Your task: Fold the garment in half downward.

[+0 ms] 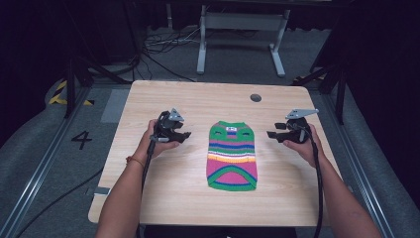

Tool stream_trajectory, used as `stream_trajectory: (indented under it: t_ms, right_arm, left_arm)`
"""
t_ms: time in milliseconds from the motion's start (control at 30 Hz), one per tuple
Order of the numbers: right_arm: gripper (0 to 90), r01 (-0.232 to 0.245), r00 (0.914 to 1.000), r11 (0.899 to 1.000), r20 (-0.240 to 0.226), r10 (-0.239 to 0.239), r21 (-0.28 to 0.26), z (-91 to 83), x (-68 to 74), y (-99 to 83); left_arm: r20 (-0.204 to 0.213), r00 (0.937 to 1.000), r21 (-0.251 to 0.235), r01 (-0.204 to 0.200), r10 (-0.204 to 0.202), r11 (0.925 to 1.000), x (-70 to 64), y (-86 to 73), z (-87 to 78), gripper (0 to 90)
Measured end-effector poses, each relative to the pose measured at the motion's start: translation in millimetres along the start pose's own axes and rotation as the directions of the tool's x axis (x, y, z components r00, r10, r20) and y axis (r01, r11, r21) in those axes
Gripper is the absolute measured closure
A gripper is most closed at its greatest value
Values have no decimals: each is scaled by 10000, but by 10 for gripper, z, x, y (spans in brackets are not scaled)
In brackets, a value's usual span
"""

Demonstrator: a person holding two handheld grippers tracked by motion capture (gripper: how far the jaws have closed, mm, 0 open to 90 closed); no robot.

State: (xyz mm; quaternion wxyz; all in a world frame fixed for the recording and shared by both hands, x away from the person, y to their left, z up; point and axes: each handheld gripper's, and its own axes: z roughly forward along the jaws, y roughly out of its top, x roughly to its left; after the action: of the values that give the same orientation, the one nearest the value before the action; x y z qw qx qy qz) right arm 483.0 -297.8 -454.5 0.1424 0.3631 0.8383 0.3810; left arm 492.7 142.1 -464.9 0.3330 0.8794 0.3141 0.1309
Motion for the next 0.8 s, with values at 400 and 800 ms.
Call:
stream_trajectory:
  t_ms: [400, 800]
  right_arm:
    - [470, -108, 9999, 9999, -25, 108, 104, 295, 1, 170]
    - [519, -13, 10000, 9993, 67, 11, 383, 608, 36, 287]
  left_arm:
    - [135, 9996, 50, 264, -265, 9996, -12, 261, 314, 519]
    - [170, 9956, -183, 920, -917, 9956, -14, 448, 573, 511]
